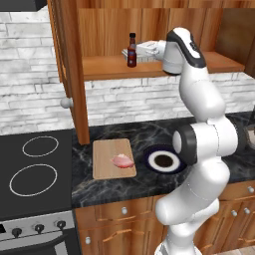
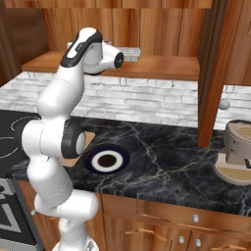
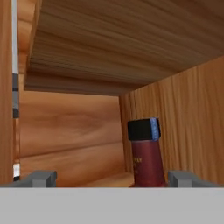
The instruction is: Pick the steak from the plate and place it on the cutting board. Then pick the condiment bottle from the cabinet and place it next to the cutting board.
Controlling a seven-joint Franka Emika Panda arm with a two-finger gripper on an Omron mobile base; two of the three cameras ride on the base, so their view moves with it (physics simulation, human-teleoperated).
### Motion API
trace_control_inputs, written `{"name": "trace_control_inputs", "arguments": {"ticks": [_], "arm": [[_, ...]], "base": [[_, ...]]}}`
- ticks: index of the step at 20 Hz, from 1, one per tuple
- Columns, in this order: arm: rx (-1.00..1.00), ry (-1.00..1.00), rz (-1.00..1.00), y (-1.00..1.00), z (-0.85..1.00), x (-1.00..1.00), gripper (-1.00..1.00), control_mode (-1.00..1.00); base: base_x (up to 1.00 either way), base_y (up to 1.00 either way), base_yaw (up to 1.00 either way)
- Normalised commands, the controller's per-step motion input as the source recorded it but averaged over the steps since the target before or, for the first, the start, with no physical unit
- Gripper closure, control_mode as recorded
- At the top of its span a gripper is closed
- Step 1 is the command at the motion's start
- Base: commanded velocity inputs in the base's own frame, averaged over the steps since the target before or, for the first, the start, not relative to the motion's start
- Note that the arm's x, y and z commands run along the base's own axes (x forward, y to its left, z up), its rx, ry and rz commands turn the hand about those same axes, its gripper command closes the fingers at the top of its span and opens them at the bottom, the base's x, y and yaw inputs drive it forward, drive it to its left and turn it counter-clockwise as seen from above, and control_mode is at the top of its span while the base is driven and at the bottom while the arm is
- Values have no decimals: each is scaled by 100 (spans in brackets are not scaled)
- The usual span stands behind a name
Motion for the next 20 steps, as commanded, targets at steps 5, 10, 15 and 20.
{"name": "trace_control_inputs", "arguments": {"ticks": [5,10,15,20], "arm": [[0,0,0,0,-7,14,-100,-100],[0,0,0,6,-2,15,-100,-100],[0,0,0,8,0,15,-100,-100],[0,0,0,3,0,13,-100,-100]], "base": [[0,0,0],[0,0,0],[0,0,0],[0,0,0]]}}
